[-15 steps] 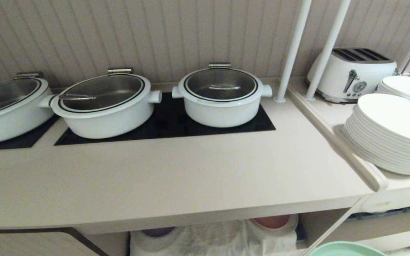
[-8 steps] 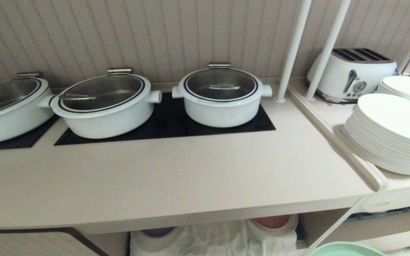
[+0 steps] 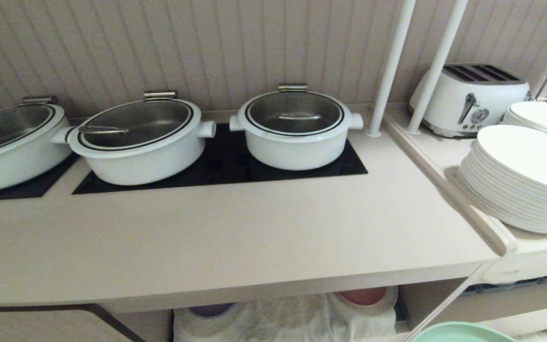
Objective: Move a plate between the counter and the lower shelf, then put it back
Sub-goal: Put the plate in the cupboard
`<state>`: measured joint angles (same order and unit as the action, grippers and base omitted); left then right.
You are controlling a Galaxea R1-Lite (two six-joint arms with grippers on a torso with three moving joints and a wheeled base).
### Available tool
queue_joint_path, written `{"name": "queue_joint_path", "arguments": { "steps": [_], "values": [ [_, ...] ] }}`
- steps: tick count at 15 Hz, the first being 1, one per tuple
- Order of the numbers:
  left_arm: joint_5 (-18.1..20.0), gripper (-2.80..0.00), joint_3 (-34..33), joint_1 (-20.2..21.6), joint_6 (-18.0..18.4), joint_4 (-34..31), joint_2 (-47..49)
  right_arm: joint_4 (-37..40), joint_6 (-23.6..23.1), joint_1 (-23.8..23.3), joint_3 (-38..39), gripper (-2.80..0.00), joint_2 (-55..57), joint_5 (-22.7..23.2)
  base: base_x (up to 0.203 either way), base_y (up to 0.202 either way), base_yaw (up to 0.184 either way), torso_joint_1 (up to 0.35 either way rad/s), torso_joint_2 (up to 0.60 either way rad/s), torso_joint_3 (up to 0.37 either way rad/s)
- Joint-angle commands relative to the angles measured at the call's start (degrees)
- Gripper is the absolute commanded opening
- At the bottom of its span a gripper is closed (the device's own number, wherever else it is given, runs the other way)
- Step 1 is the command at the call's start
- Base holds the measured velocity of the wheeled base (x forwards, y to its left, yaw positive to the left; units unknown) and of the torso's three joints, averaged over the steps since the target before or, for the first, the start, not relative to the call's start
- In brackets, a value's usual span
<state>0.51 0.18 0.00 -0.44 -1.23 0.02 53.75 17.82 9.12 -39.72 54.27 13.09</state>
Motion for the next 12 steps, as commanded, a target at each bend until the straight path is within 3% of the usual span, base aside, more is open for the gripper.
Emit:
{"name": "queue_joint_path", "arguments": {
  "steps": [1, 12],
  "values": [
    [0.0, -2.80, 0.0, 0.0, -0.1, 0.0, 0.0, 0.1, 0.1, 0.0, 0.3, -2.80, 0.2, 0.2, 0.000, 0.000, 0.000, 0.000, 0.00, 0.000],
    [0.0, -2.80, 0.0, 0.0, 0.0, 0.0, 0.0, 0.1, 0.4, 0.0, 0.4, -2.80, 0.4, 0.4, 0.000, 0.000, 0.000, 0.000, 0.00, 0.000]
  ]
}}
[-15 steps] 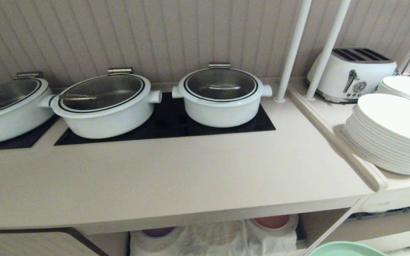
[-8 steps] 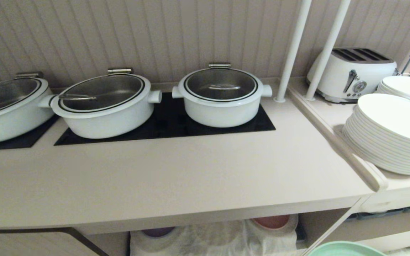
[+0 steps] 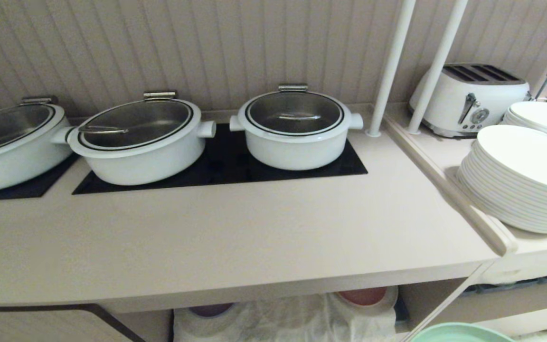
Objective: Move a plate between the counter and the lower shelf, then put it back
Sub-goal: Put the plate in the cupboard
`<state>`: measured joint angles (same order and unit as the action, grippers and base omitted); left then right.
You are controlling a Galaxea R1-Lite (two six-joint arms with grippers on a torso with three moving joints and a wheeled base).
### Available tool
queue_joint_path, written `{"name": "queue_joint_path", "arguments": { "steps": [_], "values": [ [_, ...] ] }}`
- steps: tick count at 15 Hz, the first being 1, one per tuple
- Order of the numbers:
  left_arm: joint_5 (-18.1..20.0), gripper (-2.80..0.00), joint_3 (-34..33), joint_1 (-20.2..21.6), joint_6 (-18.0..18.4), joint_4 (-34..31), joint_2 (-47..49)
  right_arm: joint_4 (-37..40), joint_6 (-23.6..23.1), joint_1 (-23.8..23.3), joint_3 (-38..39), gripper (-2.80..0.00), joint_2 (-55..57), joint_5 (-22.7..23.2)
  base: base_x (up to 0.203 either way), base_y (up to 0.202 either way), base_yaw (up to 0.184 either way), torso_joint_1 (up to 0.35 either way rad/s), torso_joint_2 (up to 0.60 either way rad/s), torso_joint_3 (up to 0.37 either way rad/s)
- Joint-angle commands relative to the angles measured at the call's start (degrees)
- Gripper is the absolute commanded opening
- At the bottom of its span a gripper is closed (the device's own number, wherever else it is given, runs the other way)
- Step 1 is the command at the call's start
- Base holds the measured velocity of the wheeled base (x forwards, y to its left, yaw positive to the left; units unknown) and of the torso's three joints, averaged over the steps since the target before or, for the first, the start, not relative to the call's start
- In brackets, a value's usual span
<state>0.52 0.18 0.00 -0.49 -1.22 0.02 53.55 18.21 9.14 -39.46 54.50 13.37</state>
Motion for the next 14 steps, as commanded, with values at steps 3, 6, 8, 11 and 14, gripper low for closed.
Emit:
{"name": "queue_joint_path", "arguments": {
  "steps": [3, 6, 8, 11, 14],
  "values": [
    [0.0, -2.80, 0.0, 0.0, 0.0, 0.0, 0.0, 0.1, 0.6, 0.1, 0.3, -2.80, 0.4, 0.1, 0.000, 0.000, 0.000, 0.000, 0.00, 0.000],
    [0.0, -2.80, 0.0, 0.0, 0.0, 0.0, 0.0, -0.1, 0.6, 0.0, -0.1, -2.80, 1.4, 0.1, 0.000, 0.000, 0.000, 0.000, 0.00, 0.000],
    [0.0, -2.80, 0.0, 0.0, 0.0, 0.0, 0.0, -0.1, 0.6, 0.0, -0.1, -2.80, 1.5, 0.1, 0.000, 0.000, 0.000, 0.000, 0.00, 0.000],
    [0.0, -2.80, 0.0, 0.0, 0.0, 0.0, 0.0, 0.1, 0.6, 0.1, 0.1, -2.80, 1.4, 0.2, 0.000, 0.000, 0.000, 0.000, 0.00, 0.000],
    [0.0, -2.80, 0.0, 0.0, 0.0, 0.0, 0.0, 0.2, 0.6, 0.1, 0.2, -2.80, 1.3, 0.2, 0.000, 0.000, 0.000, 0.000, 0.00, 0.000]
  ]
}}
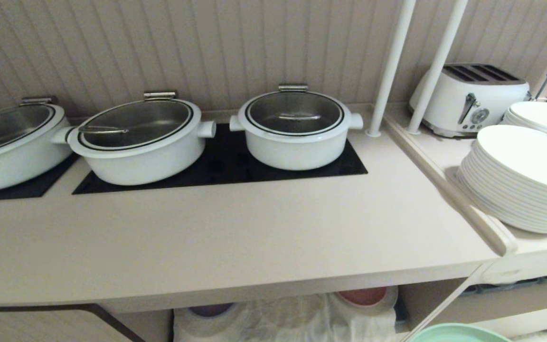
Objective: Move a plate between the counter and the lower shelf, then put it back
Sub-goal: Put the plate in the cupboard
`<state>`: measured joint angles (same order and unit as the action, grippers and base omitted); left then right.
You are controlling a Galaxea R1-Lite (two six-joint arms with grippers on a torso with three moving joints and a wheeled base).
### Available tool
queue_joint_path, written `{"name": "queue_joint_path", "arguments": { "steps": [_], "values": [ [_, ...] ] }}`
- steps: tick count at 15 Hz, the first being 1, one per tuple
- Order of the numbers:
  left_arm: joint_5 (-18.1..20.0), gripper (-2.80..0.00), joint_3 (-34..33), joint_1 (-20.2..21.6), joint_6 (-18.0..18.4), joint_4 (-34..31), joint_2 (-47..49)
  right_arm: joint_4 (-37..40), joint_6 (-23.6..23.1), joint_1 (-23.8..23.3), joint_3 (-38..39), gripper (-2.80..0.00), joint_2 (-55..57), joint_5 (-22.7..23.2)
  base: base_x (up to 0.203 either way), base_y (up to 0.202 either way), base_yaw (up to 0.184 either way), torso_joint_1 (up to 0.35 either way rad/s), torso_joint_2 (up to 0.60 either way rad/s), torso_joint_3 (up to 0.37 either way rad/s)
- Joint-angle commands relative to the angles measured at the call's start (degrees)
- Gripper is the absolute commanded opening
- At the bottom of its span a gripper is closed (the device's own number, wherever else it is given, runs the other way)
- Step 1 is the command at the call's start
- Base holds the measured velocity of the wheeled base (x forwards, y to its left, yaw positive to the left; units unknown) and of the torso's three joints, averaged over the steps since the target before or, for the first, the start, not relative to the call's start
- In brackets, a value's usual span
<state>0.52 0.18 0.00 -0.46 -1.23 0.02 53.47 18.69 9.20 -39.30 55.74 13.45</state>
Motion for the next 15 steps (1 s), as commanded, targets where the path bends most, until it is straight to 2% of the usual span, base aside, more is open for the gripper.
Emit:
{"name": "queue_joint_path", "arguments": {
  "steps": [1, 6, 15],
  "values": [
    [0.0, -2.80, 0.0, 0.0, 0.0, 0.0, 0.0, 0.3, 0.1, 0.0, 0.1, -2.80, 0.2, 0.1, 0.000, 0.000, 0.000, 0.000, 0.00, 0.000],
    [0.0, -2.80, 0.0, 0.0, -0.1, 0.0, 0.0, 0.1, 0.1, 0.0, 0.3, -2.80, 0.4, 0.2, 0.000, 0.000, 0.000, -0.020, 0.04, 0.023],
    [0.0, -2.80, 0.0, 0.0, 0.0, 0.0, 0.0, 0.0, 0.0, 0.1, 0.3, -2.80, 2.0, 0.4, 0.000, 0.000, 0.000, -0.148, 0.32, 0.170]
  ]
}}
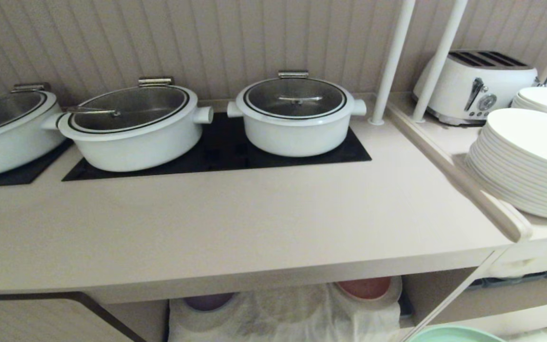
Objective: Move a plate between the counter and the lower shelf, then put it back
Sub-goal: Put the plate in the cupboard
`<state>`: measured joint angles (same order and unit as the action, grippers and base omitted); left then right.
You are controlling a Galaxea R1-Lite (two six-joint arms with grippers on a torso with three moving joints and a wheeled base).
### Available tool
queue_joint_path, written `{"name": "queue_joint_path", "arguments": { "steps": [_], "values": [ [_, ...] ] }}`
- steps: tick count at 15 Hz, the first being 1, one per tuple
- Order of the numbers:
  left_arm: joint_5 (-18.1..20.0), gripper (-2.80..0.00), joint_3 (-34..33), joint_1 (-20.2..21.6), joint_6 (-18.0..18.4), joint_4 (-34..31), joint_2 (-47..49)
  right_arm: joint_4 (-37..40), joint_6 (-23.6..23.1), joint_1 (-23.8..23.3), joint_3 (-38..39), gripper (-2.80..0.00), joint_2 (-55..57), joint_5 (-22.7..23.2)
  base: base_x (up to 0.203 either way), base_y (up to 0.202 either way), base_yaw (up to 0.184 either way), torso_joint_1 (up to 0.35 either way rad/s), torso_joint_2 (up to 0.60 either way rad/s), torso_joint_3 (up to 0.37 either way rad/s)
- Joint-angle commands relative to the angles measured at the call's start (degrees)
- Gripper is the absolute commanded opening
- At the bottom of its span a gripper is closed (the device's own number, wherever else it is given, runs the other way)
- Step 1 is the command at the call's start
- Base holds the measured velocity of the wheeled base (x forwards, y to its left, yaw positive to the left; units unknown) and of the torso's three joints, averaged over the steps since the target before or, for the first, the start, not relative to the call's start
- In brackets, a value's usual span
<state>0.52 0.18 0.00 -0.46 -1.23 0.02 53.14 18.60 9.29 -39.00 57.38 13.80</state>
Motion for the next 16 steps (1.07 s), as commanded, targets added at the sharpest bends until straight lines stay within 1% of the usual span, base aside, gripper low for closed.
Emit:
{"name": "queue_joint_path", "arguments": {
  "steps": [1, 6, 16],
  "values": [
    [0.0, -2.80, 0.0, 0.0, 0.0, 0.0, 0.0, 0.3, 0.1, 0.0, 0.0, -2.80, 0.5, 0.2, 0.000, 0.000, 0.000, -0.168, 0.35, 0.188],
    [0.0, -2.80, 0.0, 0.0, -0.1, 0.0, 0.0, 0.3, 0.1, -0.1, 0.0, -2.80, 0.6, 0.4, 0.000, 0.000, 0.000, -0.180, 0.38, 0.203],
    [0.0, -2.80, 0.0, 0.0, 0.0, 0.0, 0.0, 0.3, 0.0, -0.1, -0.1, -2.80, 0.6, 0.4, 0.000, 0.000, 0.000, -0.244, 0.54, 0.290]
  ]
}}
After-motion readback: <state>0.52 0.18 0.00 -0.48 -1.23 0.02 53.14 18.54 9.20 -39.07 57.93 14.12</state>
